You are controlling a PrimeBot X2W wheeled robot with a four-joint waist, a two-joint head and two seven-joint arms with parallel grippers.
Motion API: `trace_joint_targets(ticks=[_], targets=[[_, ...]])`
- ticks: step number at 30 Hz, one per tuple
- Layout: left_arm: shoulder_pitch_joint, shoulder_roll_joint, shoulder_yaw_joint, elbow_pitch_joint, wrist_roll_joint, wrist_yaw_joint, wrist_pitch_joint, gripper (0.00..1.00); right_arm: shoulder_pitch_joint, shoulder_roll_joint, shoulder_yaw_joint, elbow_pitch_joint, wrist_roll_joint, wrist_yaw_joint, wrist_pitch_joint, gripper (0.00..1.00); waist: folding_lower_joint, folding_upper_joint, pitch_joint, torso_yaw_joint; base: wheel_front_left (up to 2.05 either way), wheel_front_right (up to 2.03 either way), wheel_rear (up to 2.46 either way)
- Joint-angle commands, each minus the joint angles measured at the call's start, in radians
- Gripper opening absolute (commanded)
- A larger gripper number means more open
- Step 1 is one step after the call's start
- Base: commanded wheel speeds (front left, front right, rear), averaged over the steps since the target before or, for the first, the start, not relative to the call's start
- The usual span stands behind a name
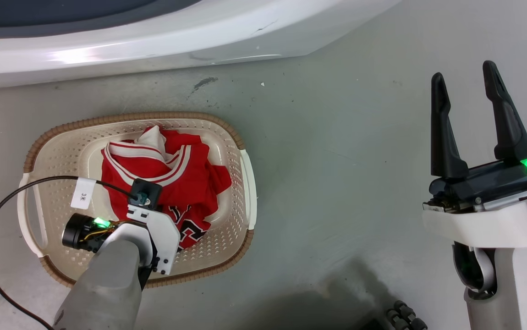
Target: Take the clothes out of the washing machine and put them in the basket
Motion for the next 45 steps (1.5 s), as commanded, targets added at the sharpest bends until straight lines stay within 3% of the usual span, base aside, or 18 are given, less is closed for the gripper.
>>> trace_joint_targets(ticks=[1, 2, 10, 24, 33, 45], targets=[[-0.012, 0.004, -0.003, 0.002, 0.004, 0.007, 0.0, 0.17, -0.017, 0.001, -0.002, -0.001, 0.001, -0.001, -0.002, 1.0, -0.0002, -0.0001, -0.001, 0.001, 0.0, 0.0, 0.0], [-0.013, 0.004, -0.006, 0.003, 0.005, 0.01, -0.005, 1.0, -0.018, 0.001, -0.002, 0.002, 0.001, -0.001, -0.002, 1.0, -0.0002, -0.0001, -0.005, 0.001, 0.0, 0.0, 0.0], [0.039, -0.014, 0.013, 0.009, -0.039, 0.024, -0.033, 1.0, 0.016, 0.001, 0.004, 0.025, 0.005, -0.001, -0.002, 1.0, -0.0002, -0.0001, -0.1, 0.009, 0.0, 0.0, 0.0], [0.234, -0.046, 0.012, -0.016, -0.091, -0.003, -0.113, 1.0, 0.169, 0.001, 0.018, 0.087, -0.016, -0.001, -0.002, 1.0, -0.0002, -0.0001, -0.4, 0.051, 0.0, 0.0, 0.0], [0.419, -0.054, 0.061, -0.325, -0.135, 0.033, -0.114, 1.0, 0.271, 0.001, 0.013, 0.113, -0.041, -0.001, -0.002, 1.0, -0.0002, -0.0001, -0.565, 0.086, 0.0, 0.0, 0.0], [0.632, -0.079, 0.154, -0.729, -0.135, 0.096, -0.114, 1.0, 0.359, 0.001, -0.02, 0.13, -0.048, -0.001, -0.002, 1.0, -0.0002, -0.0001, -0.707, 0.116, 0.0, 0.0, 0.0]])
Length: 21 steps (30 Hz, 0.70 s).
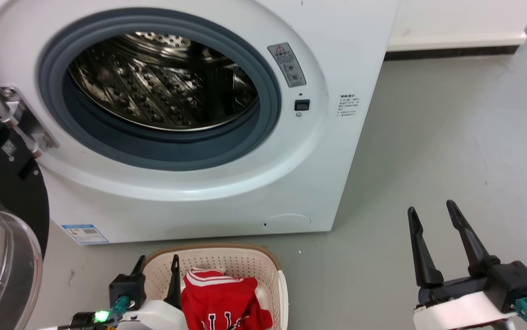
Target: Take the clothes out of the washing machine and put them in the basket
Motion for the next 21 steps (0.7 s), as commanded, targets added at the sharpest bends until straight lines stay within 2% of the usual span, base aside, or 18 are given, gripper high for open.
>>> trace_joint_targets(ticks=[1, 12, 21], targets=[[0.019, -0.005, 0.006, -0.023, 0.001, 0.004, -0.002, 1.0, 0.015, 0.001, -0.003, 0.002, -0.007, -0.001, -0.002, 1.0, 0.0003, 0.0, -0.026, 0.011, 0.0, 0.0, 0.0], [0.145, -0.022, 0.05, -0.34, 0.032, 0.041, -0.002, 1.0, 0.053, 0.001, -0.024, 0.0, -0.001, -0.001, -0.002, 1.0, 0.0003, 0.0, -0.084, 0.026, 0.0, 0.0, 0.0], [0.205, -0.025, 0.051, -0.467, 0.037, 0.077, -0.002, 1.0, 0.081, 0.001, -0.033, -0.006, 0.006, -0.001, -0.002, 1.0, 0.0003, 0.0, -0.11, 0.037, 0.0, 0.0, 0.0]])
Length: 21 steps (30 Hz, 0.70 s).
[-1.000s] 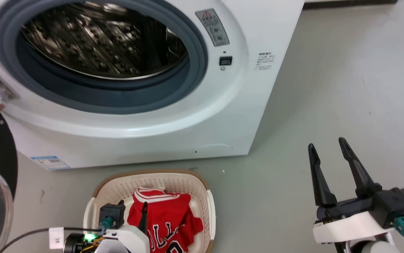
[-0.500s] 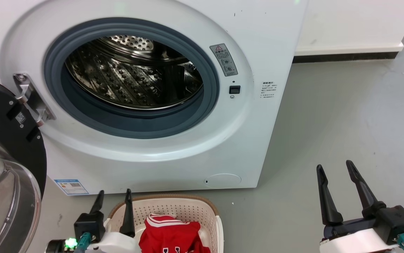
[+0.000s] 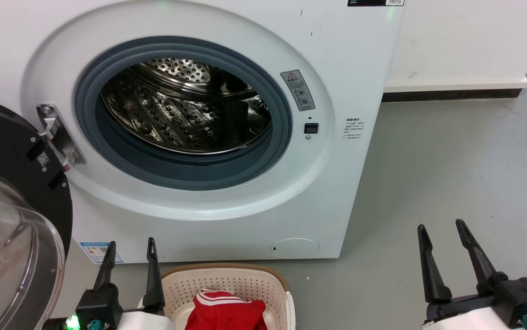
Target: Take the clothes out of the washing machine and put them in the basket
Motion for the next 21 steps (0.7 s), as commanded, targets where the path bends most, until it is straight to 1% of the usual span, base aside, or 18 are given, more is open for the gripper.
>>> trace_joint_targets(ticks=[1, 15, 21], targets=[[0.013, -0.002, 0.0, -0.009, -0.001, 0.005, -0.002, 1.0, 0.017, 0.001, -0.001, -0.005, 0.003, -0.001, -0.002, 1.0, 0.0001, -0.0001, -0.003, 0.002, 0.0, 0.0, 0.0], [0.047, -0.002, -0.022, -0.016, -0.001, 0.01, -0.002, 1.0, 0.028, 0.001, 0.001, -0.002, 0.007, -0.001, -0.002, 1.0, 0.0001, -0.0001, -0.012, 0.004, 0.0, 0.0, 0.0], [0.045, -0.002, -0.021, -0.013, 0.0, 0.004, -0.002, 1.0, 0.027, 0.001, 0.002, -0.002, 0.01, -0.001, -0.002, 1.0, 0.0001, -0.0001, -0.013, 0.003, 0.0, 0.0, 0.0]])
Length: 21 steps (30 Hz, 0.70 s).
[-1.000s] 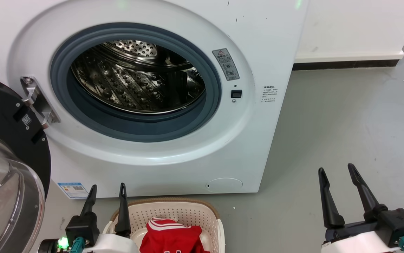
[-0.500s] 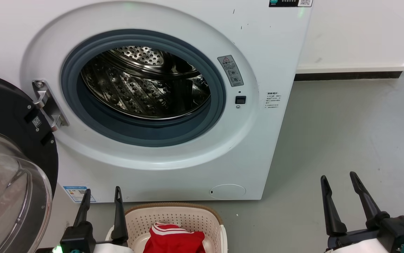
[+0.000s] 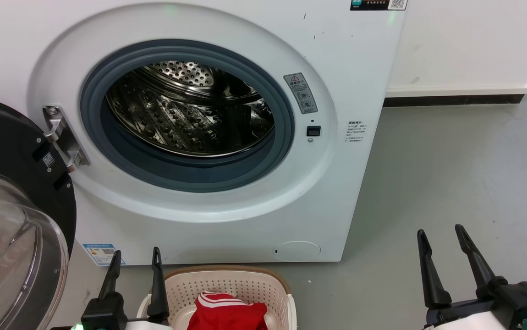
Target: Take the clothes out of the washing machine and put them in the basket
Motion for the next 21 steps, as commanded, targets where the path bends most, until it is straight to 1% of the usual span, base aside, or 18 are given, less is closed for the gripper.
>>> trace_joint_targets(ticks=[1, 4, 5, 9, 11, 12, 21], targets=[[0.006, -0.002, -0.001, 0.003, 0.002, -0.003, -0.002, 1.0, 0.01, 0.001, 0.002, -0.002, 0.003, -0.001, -0.002, 1.0, 0.0, -0.0001, 0.0, 0.0, 0.0, 0.0, 0.0], [0.003, -0.002, 0.003, 0.006, 0.005, 0.003, -0.002, 1.0, 0.01, 0.001, 0.003, -0.003, 0.005, -0.001, -0.002, 1.0, 0.0, -0.0001, 0.0, -0.001, 0.0, 0.0, 0.0], [0.0, 0.0, 0.003, 0.006, 0.0, 0.0, 0.0, 0.0, 0.0, 0.0, 0.002, 0.002, 0.002, 0.0, 0.0, 0.0, 0.0, -0.0001, 0.0, -0.001, 0.0, 0.0, 0.0], [0.003, -0.001, 0.004, 0.045, -0.012, -0.002, 0.008, 0.0, 0.006, 0.0, 0.003, 0.034, 0.013, 0.0, 0.002, 0.0, 0.0, -0.0001, 0.0, -0.001, 0.0, 0.0, 0.0], [-0.006, -0.001, 0.01, 0.051, -0.055, -0.008, 0.02, 0.0, 0.004, -0.002, 0.003, 0.036, 0.059, 0.0, 0.008, 0.0, 0.0, -0.0001, 0.001, 0.0, 0.0, 0.0, 0.0], [-0.006, -0.001, 0.01, 0.051, -0.055, -0.008, 0.02, 0.0, 0.004, -0.002, 0.003, 0.036, 0.059, 0.0, 0.008, 0.0, 0.0, -0.0001, 0.001, 0.0, 0.0, 0.0, 0.0], [-0.034, -0.001, 0.027, 0.066, -0.239, -0.033, 0.064, 0.0, -0.03, -0.015, 0.001, 0.068, 0.258, 0.0, 0.042, 0.0, 0.0, -0.0001, 0.003, 0.002, 0.0, 0.0, 0.0]])
